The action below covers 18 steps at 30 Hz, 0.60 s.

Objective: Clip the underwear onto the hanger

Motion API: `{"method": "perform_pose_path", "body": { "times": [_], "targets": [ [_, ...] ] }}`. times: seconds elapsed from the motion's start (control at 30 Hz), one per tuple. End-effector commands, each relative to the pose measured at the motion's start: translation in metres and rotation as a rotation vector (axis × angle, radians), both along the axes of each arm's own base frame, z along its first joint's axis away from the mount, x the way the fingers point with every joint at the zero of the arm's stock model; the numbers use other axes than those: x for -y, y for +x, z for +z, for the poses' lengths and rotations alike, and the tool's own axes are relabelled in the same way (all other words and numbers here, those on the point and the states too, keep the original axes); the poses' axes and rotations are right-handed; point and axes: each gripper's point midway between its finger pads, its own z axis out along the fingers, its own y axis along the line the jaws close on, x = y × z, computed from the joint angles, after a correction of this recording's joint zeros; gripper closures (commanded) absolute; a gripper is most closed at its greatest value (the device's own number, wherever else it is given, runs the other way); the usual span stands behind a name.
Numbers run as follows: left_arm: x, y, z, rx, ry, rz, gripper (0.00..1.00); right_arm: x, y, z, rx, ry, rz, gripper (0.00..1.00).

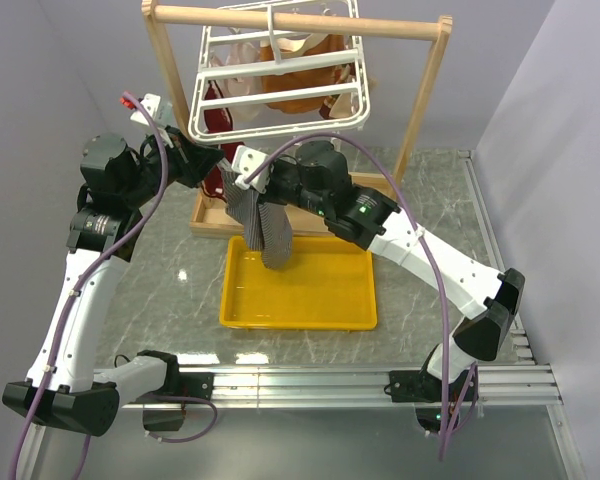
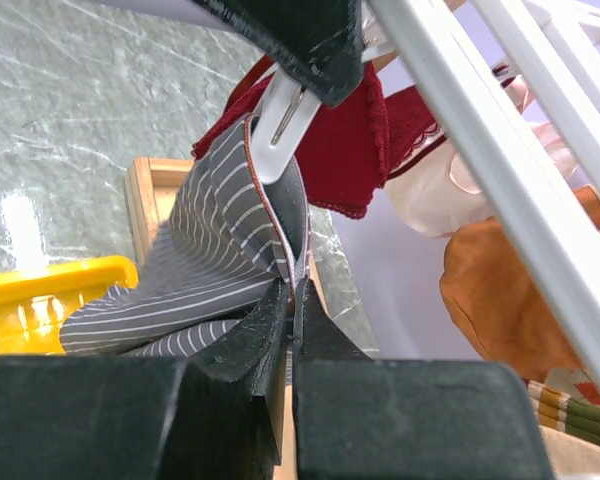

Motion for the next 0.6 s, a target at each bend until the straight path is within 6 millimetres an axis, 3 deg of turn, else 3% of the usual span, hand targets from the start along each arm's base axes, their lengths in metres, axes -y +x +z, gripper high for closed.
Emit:
{"method": "perform_pose_path", "body": {
  "times": [0.0, 0.2, 0.3, 0.33, 0.43, 0.57],
  "targets": [
    [0.002, -0.009, -0.025, -0.090, 0.054, -0.036, 1.00, 0.002, -0.004, 0.044, 0.068, 0.077, 0.001, 1.00],
    [0.000, -0.008, -0.024, -0.076, 0.074, -0.032, 0.99, 0.000, -0.002, 0.048, 0.071, 0.075, 0.003, 1.00],
    [-0.001, -0.009, -0.021, -0.067, 0.072, -0.024, 0.86, -0.001, -0.002, 0.049, 0.072, 0.074, 0.005, 1.00],
    [-0.001, -0.010, -0.021, -0.065, 0.070, -0.021, 0.76, -0.001, -0.002, 0.049, 0.072, 0.072, 0.005, 1.00],
    [-0.002, -0.010, -0.018, -0.068, 0.061, -0.012, 0.59, -0.001, -0.001, 0.046, 0.067, 0.068, 0.005, 1.00],
    [-0.007, -0.011, -0.011, -0.057, 0.047, 0.021, 0.42, -0.004, -0.002, 0.046, 0.066, 0.069, 0.011, 1.00]
  ]
}}
